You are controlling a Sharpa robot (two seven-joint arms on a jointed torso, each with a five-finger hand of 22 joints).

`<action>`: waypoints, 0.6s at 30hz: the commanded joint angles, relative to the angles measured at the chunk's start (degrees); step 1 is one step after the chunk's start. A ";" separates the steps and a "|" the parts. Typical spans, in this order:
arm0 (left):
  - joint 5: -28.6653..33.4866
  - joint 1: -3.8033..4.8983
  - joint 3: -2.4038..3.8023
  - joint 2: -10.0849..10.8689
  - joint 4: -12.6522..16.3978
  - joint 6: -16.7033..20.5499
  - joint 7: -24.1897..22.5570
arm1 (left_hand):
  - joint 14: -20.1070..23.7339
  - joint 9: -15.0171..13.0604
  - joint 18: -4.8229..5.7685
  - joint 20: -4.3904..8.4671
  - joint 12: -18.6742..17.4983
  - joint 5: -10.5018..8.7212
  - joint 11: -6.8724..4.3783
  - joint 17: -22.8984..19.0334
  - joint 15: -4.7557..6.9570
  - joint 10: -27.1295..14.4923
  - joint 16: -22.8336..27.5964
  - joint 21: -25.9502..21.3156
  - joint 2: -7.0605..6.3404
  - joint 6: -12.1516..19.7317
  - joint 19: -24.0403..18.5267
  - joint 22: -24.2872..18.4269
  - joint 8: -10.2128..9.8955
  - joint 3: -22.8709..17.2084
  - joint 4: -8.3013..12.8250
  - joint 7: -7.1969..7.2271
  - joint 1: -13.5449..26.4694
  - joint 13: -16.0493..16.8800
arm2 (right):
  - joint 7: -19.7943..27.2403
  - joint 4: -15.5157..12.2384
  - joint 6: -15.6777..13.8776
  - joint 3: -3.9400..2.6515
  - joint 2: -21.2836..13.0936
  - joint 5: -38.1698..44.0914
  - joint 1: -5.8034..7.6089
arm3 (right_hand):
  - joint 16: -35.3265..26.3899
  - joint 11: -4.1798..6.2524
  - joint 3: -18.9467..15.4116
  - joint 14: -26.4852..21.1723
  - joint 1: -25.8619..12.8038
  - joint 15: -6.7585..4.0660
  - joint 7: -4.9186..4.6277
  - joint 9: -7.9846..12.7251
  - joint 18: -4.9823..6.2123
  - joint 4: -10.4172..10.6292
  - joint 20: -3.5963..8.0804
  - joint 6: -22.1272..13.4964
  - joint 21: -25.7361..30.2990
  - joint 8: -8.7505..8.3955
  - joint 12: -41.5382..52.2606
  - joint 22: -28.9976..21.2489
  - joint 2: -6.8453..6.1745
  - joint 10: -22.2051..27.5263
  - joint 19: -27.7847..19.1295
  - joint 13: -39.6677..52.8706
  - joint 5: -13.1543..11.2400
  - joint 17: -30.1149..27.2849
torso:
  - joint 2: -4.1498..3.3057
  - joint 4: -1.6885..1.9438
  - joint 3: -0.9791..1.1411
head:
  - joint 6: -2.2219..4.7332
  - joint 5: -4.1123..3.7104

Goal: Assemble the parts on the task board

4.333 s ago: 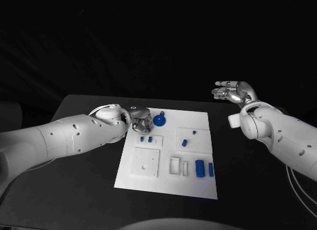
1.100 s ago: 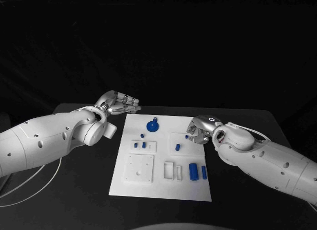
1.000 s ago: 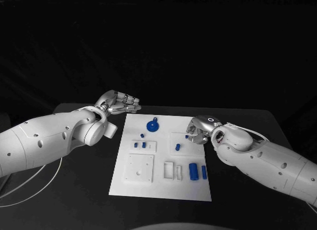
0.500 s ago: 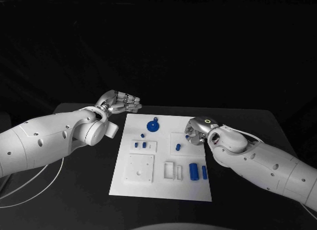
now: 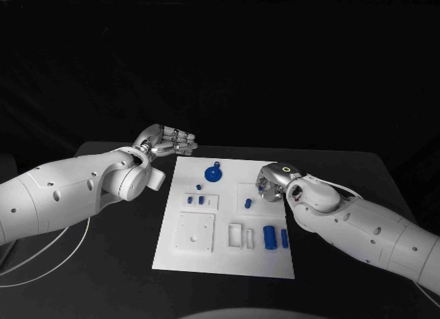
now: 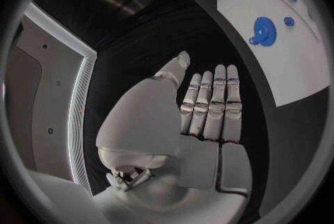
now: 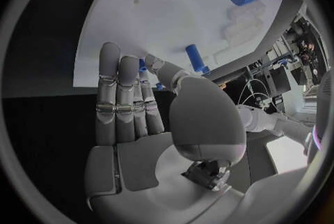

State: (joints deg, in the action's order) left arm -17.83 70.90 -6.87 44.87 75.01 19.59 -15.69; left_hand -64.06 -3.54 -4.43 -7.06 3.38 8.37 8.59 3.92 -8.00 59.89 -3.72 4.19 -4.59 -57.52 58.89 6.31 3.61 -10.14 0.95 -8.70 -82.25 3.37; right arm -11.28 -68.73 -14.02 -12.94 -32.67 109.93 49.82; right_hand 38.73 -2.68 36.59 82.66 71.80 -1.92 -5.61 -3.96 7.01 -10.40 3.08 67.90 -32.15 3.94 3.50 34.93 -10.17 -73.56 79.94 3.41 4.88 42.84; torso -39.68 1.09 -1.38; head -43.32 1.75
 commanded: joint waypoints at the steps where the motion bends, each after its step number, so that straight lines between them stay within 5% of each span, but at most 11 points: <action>1: 0.71 0.11 0.06 -0.04 0.24 -0.59 -0.45 | 0.37 -0.01 0.02 0.04 0.00 -0.17 0.24 0.01 0.18 -0.19 0.21 0.18 0.18 -0.12 0.31 -0.04 0.19 0.35 0.13 -0.15 0.19 -0.02 | 0.45 0.20 0.74 0.26 0.12 0.62 -0.19 | 0.61 0.43 0.21 -0.08 0.38 -0.60 0.25 -0.26 0.12 -0.43 0.67 1.37 -0.46 -0.20 -0.09 0.77 1.32 -1.68 -0.08 0.18 0.02 0.25 | -0.01 -0.05 -0.02 | -0.11 0.02; 10: 0.72 0.11 0.06 -0.07 0.21 -0.61 -0.23 | 0.60 -0.01 -0.03 -0.04 -0.01 -0.20 0.31 0.01 0.10 -0.43 0.22 0.20 0.21 -0.17 0.31 -0.40 0.18 0.49 0.15 -0.15 0.17 -0.02 | 0.32 0.20 0.83 0.44 0.27 1.09 -0.20 | 1.79 1.25 0.72 0.04 -0.13 -1.21 0.82 -0.75 -0.32 -1.70 1.34 3.69 -0.97 -0.22 -0.04 3.11 4.01 -4.10 -0.03 0.33 -0.97 0.57 | -0.03 0.00 0.04 | -0.18 0.44; 18: 0.72 0.11 0.06 -0.08 0.04 -0.50 -0.21 | 0.73 -0.02 -0.08 -0.08 0.00 -0.13 0.36 0.02 0.06 -0.62 0.21 0.22 0.20 -0.27 0.30 -0.54 0.21 0.49 0.26 -0.12 0.01 -0.02 | -1.39 0.16 -0.62 0.54 0.16 2.40 -0.20 | 2.01 1.57 1.99 0.29 -0.64 -1.58 1.09 -1.21 -0.38 -2.79 1.76 4.57 -0.91 -0.25 -0.04 4.71 4.44 -5.24 0.42 0.37 -1.76 0.49 | -0.03 0.05 -0.07 | -0.28 0.15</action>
State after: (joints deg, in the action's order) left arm -17.51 70.90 -6.87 44.87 74.98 19.53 -15.58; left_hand -63.66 -3.53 -4.43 -7.06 3.37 8.37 8.91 3.93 -8.00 59.57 -3.73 4.19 -4.59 -57.52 58.88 5.82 3.61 -9.99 1.12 -8.70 -82.25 3.37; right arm -11.79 -68.51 -14.76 -12.58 -32.51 110.85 49.90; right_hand 40.51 -1.62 38.36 83.01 71.12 -3.08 -4.60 -5.06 5.63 -13.15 4.52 72.01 -33.04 3.59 3.28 39.43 -6.38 -78.03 80.15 3.87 3.32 43.37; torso -39.70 1.11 -1.41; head -43.56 1.96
